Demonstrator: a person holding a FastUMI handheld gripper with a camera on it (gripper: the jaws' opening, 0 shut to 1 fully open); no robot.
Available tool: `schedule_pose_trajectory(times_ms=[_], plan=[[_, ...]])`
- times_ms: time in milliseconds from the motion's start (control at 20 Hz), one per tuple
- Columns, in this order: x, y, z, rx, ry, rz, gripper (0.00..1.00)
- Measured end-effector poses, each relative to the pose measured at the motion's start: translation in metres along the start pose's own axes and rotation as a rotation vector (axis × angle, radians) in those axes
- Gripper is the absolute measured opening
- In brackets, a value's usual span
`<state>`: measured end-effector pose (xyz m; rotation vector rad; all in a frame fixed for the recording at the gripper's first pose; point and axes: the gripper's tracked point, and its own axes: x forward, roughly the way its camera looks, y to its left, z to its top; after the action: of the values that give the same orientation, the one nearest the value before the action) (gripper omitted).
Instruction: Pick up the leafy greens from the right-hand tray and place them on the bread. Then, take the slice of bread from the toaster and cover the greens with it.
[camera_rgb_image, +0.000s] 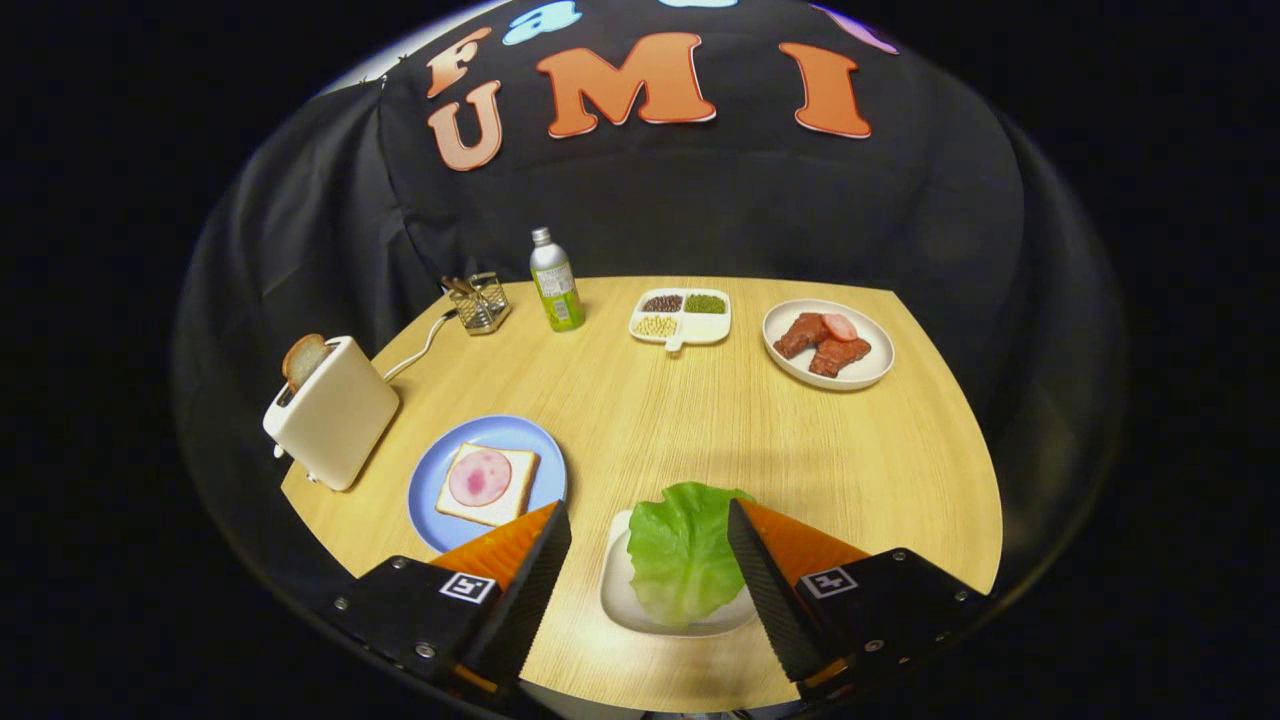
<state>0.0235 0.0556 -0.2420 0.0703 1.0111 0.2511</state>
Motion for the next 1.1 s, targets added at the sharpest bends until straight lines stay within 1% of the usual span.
schedule_pose_trajectory(times_ms=[300,500,800,950,1100], plan=[[0.035,-0.009,-0.039,0.017,0.168,-0.02,0.95],[0.052,-0.023,-0.056,0.019,0.244,-0.062,0.95],[0.075,-0.033,-0.077,0.024,0.327,-0.104,0.94],[0.084,-0.035,-0.081,0.02,0.347,-0.127,0.94],[0.088,-0.034,-0.086,-0.014,0.362,-0.144,0.92]])
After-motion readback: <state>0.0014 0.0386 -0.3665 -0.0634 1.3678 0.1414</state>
